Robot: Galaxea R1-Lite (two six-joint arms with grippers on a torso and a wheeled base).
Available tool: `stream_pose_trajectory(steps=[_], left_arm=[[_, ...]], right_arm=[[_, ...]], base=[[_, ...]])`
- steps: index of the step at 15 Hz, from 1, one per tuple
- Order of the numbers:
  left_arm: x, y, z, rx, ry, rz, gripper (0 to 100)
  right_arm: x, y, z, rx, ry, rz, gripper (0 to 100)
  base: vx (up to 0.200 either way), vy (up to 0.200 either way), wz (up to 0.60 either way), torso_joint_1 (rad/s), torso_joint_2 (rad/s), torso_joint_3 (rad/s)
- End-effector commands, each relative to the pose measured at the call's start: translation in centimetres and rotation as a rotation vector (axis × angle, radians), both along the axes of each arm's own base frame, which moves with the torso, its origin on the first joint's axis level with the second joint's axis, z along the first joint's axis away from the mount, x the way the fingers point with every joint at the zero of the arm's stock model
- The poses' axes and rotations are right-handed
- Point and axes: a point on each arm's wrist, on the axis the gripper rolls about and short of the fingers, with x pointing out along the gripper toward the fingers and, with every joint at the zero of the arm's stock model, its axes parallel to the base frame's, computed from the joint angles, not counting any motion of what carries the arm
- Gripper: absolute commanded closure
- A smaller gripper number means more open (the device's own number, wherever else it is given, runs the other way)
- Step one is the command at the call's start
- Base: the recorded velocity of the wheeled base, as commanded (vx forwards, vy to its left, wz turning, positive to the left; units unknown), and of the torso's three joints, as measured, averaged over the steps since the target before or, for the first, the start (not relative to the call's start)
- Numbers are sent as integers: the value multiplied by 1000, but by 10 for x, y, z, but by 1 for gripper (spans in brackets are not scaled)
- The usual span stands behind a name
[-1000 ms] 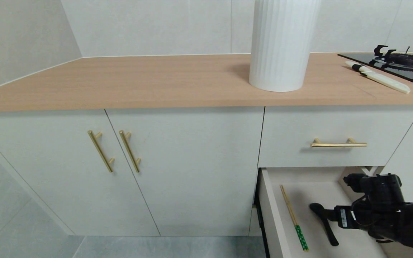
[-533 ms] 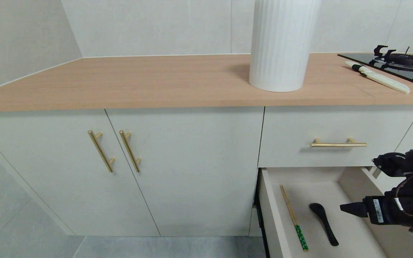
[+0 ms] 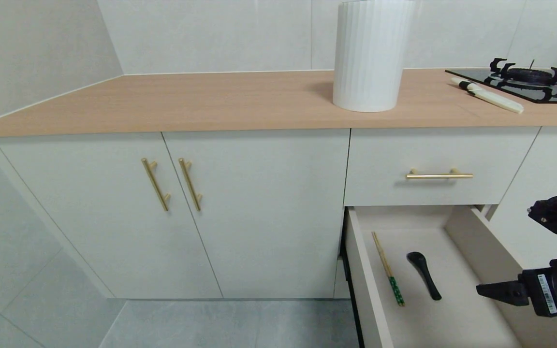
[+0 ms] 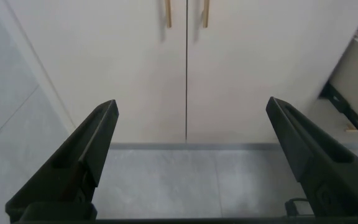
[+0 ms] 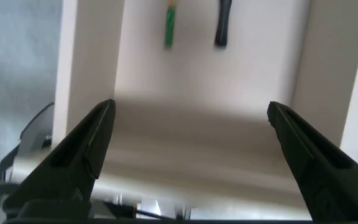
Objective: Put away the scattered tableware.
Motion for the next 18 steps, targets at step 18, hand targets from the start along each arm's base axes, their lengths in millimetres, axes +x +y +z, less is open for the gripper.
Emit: stream_pose_trajectory(steps=[18], left_arm=[[0, 0, 0, 0, 1, 1, 0]], right_arm=[[39, 32, -62, -126, 537, -20, 0]], base=[[-33, 0, 0, -1, 0, 0]])
